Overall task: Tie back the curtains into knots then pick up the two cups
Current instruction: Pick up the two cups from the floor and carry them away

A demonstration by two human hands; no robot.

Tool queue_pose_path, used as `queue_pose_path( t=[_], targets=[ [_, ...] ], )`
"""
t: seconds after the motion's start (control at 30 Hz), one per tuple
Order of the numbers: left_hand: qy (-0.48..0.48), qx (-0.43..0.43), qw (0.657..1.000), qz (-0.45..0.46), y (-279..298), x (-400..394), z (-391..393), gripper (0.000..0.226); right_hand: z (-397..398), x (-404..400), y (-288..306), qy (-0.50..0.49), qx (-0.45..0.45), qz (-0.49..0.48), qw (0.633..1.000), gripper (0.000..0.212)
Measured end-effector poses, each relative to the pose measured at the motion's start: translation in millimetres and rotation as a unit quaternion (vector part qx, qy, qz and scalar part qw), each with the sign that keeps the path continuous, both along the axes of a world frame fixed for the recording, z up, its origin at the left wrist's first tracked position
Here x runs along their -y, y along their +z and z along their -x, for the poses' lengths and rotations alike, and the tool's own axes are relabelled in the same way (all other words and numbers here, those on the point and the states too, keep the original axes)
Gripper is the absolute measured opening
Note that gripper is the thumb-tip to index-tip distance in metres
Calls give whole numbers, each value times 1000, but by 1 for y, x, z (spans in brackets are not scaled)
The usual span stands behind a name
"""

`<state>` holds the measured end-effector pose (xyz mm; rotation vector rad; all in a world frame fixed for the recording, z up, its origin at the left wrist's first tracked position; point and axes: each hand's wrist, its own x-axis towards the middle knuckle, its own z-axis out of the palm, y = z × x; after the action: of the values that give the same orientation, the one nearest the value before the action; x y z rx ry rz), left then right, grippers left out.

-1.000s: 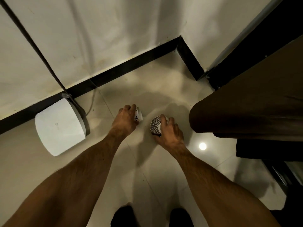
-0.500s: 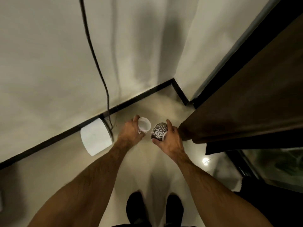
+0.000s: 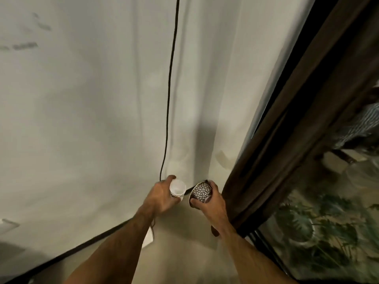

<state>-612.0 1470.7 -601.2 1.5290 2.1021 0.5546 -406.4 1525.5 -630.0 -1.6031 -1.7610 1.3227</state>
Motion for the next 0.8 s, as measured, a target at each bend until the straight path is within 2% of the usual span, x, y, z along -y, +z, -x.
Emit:
queue_pose_path(
  t=[0.1, 0.23, 0.3, 0.4, 0.53, 0.8],
  targets=[
    [-13, -13, 998, -52, 83, 2, -9, 71, -8, 4, 71, -4, -34, -31, 999, 114],
    [-31, -9, 994, -106, 168, 14, -22, 62, -25, 24, 160, -47, -91, -86, 991, 99],
    [-47, -23, 990, -131, 200, 25, -28, 62, -33, 38, 197, -70, -92, -117, 986, 98],
    [-85, -36, 981, -169, 240, 45, -38, 62, -49, 67, 246, -118, -79, -168, 976, 99],
    [-120, -53, 971, -198, 290, 73, -56, 61, -72, 107, 300, -171, -61, -215, 959, 87],
    [-204, -80, 945, -242, 361, 111, -133, 62, -154, 186, 367, -248, 17, -295, 923, 74]
  ],
)
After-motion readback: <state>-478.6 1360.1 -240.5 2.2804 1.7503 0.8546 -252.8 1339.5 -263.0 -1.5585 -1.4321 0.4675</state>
